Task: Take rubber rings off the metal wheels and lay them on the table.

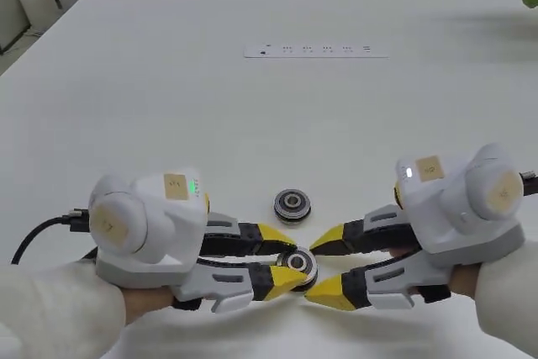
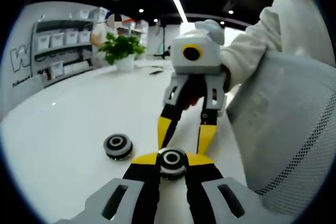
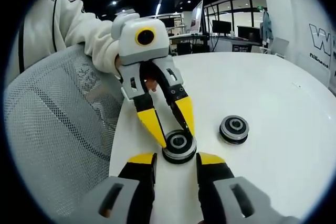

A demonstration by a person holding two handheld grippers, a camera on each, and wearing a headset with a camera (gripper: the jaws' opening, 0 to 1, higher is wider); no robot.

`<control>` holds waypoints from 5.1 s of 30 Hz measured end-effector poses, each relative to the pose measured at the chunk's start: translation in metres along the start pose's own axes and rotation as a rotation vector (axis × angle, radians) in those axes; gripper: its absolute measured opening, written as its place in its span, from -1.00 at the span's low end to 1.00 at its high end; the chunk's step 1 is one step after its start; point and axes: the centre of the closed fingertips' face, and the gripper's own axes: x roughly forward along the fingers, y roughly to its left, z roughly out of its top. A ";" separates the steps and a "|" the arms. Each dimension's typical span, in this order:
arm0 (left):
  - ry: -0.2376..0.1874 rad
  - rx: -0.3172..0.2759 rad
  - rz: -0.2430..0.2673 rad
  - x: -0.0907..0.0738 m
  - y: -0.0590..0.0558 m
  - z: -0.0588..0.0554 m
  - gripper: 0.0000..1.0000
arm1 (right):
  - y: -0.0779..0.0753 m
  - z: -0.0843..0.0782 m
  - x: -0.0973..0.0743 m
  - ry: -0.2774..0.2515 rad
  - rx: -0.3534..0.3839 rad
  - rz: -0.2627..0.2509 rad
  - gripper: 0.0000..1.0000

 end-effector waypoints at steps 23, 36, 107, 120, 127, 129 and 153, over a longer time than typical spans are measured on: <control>0.003 0.057 -0.002 0.003 0.001 -0.002 -0.71 | -0.006 -0.006 -0.003 0.021 -0.008 -0.011 -0.82; 0.005 0.064 -0.001 0.002 0.000 -0.002 -0.72 | -0.009 -0.007 -0.003 0.065 -0.032 -0.039 -0.98; -0.010 0.081 0.002 0.001 0.003 -0.003 -0.73 | -0.018 0.003 -0.013 -0.097 0.543 -0.032 -1.00; -0.008 0.085 0.000 0.000 0.002 -0.003 -0.74 | -0.014 0.008 -0.013 -0.101 0.556 -0.013 -1.00; -0.009 0.088 -0.002 0.000 0.001 -0.002 -0.74 | -0.012 0.010 -0.013 -0.104 0.558 -0.003 -1.00; -0.009 0.089 -0.002 0.000 0.001 -0.002 -0.74 | -0.012 0.011 -0.013 -0.104 0.557 -0.002 -1.00; -0.005 0.095 -0.006 0.000 0.001 -0.003 -0.73 | -0.007 0.017 -0.013 -0.110 0.566 0.021 -1.00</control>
